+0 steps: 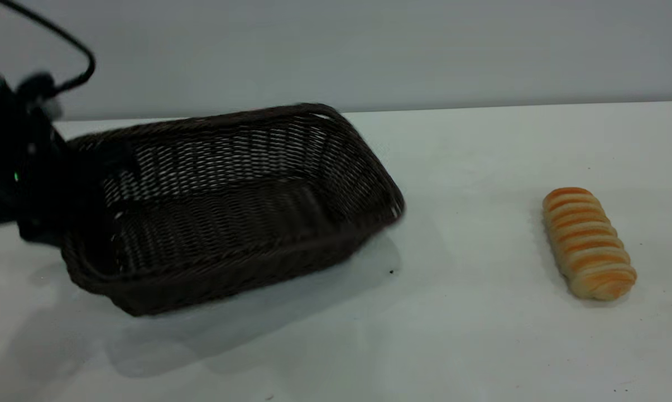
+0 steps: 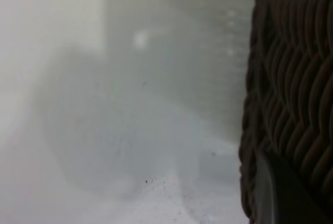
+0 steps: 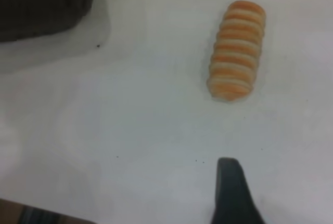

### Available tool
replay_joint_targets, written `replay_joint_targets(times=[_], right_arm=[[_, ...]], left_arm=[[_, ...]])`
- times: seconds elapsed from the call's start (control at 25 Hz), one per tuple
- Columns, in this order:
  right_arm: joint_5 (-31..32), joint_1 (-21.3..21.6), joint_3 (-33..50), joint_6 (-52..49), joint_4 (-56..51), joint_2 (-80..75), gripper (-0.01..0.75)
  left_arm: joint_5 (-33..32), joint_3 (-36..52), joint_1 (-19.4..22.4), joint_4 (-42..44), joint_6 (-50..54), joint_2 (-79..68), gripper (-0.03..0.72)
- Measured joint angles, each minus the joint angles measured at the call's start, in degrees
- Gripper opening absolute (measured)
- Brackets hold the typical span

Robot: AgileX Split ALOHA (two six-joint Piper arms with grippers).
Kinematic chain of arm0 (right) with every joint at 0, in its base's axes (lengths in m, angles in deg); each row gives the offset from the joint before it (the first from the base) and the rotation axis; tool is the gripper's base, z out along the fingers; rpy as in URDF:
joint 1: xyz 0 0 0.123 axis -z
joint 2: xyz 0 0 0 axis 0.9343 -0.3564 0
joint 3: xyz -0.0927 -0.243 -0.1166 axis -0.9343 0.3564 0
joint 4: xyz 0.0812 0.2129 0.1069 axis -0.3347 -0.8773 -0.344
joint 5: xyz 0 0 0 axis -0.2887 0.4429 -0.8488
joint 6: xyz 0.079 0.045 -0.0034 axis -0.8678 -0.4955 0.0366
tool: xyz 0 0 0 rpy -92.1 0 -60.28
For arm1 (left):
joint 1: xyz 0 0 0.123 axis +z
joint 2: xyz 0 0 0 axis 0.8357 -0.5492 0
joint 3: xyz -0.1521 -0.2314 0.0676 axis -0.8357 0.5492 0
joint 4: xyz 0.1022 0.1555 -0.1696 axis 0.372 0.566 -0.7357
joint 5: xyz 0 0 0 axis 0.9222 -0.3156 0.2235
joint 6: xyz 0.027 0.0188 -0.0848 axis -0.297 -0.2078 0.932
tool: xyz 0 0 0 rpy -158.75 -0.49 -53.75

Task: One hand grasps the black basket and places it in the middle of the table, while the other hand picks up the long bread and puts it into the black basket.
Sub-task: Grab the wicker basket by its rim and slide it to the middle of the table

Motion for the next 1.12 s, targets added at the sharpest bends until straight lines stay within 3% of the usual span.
replay_joint_targets(times=[0.2, 0.36, 0.56, 0.88, 1.0, 1.12], right_arm=[[0.0, 0.0, 0.0, 0.0, 0.1, 0.0, 0.454], [0.0, 0.0, 0.0, 0.0, 0.1, 0.0, 0.454], [0.0, 0.0, 0.0, 0.0, 0.1, 0.0, 0.455], [0.0, 0.0, 0.0, 0.0, 0.1, 0.0, 0.455], [0.0, 0.0, 0.0, 0.0, 0.1, 0.0, 0.455], [0.0, 0.0, 0.0, 0.0, 0.1, 0.0, 0.455]], left_arm=[[-6.9, -7.9, 0.0, -8.4, -22.5, -1.0, 0.139], [-10.8, -14.5, 0.0, -17.2, -34.2, -5.6, 0.139], [-13.8, -19.5, 0.0, -18.6, -38.2, -12.4, 0.139], [-12.4, -20.4, 0.0, -18.9, -37.1, -14.2, 0.145], [-12.3, -20.5, 0.0, -19.2, -36.6, -14.2, 0.244], [-12.7, -20.6, 0.0, -19.9, -36.2, -14.2, 0.408]])
